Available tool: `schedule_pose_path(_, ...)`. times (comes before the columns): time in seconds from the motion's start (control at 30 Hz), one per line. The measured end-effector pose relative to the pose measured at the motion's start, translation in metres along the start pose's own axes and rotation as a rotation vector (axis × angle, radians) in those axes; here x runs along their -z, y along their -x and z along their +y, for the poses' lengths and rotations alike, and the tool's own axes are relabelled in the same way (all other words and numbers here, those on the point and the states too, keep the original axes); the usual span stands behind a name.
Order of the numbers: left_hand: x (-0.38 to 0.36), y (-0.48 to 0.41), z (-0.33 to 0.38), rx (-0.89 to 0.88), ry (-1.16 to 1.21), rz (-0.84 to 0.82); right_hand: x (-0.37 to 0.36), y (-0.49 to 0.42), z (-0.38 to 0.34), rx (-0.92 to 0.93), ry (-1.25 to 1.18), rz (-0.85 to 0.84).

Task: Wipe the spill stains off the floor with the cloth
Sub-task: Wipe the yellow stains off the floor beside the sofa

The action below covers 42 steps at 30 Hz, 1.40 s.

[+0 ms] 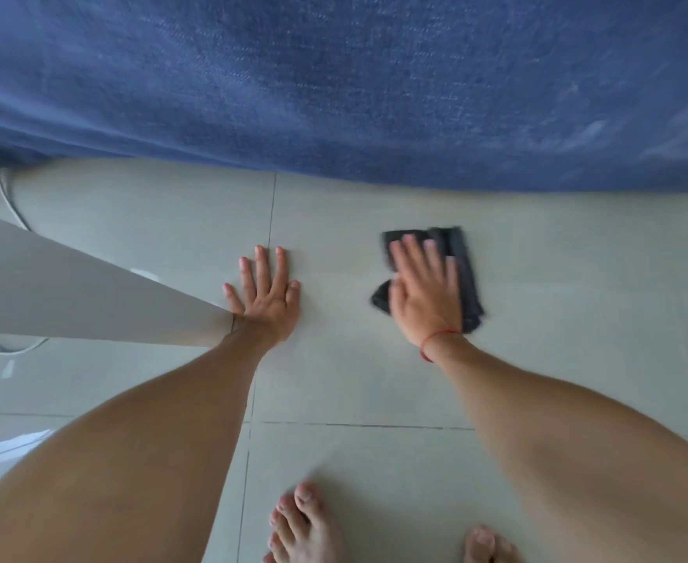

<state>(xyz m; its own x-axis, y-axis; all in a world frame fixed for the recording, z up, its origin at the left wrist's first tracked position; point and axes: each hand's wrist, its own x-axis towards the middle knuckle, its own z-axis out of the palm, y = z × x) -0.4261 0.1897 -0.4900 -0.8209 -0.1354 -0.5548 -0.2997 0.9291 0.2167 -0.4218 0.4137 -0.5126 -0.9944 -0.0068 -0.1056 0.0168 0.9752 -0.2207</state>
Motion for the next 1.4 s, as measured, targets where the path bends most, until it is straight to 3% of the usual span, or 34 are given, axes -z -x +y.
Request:
schedule_pose_path(0.1, 0.000, 0.001, 0.000, -0.006, -0.003, 0.008, 0.012, 0.014, 0.050, -0.373, -0.032, 0.090)
schedule_pose_path(0.17, 0.000, 0.001, -0.001, -0.009, -0.010, 0.015, 0.017, 0.018, 0.057, -0.541, -0.062, 0.063)
schedule_pose_path(0.3, -0.002, 0.001, 0.000, -0.005, -0.005, 0.028, 0.014, 0.002, 0.019, -0.650, -0.097, 0.032)
schedule_pose_path(0.37, -0.002, 0.001, 0.001, 0.010, 0.002, 0.038, 0.009, -0.006, -0.011, -0.497, -0.054, -0.004)
schedule_pose_path(0.57, 0.000, 0.000, 0.001, 0.021, 0.000, 0.016, -0.004, -0.024, -0.099, 0.358, 0.091, -0.183)
schedule_pose_path(0.77, 0.000, -0.001, 0.000, 0.028, -0.001, 0.017, -0.008, -0.029, -0.085, 0.452, 0.070, -0.151)
schedule_pose_path(0.83, -0.001, -0.001, 0.000, 0.030, -0.001, 0.017, -0.006, -0.032, -0.075, 0.356, 0.029, -0.139)
schedule_pose_path(1.03, -0.001, 0.001, 0.002, 0.048, -0.003, 0.028, 0.011, -0.008, 0.013, -0.198, -0.087, -0.021)
schedule_pose_path(1.2, -0.009, 0.010, 0.035, -0.011, 0.003, 0.173, 0.031, 0.053, 0.109, -0.705, -0.135, 0.108)
schedule_pose_path(1.27, -0.019, 0.012, 0.053, -0.101, -0.023, 0.131, 0.033, 0.055, 0.115, -0.806, -0.151, 0.113)
schedule_pose_path(1.4, -0.030, 0.006, 0.057, -0.102, -0.061, 0.112, 0.029, 0.032, 0.100, -0.792, -0.127, 0.094)
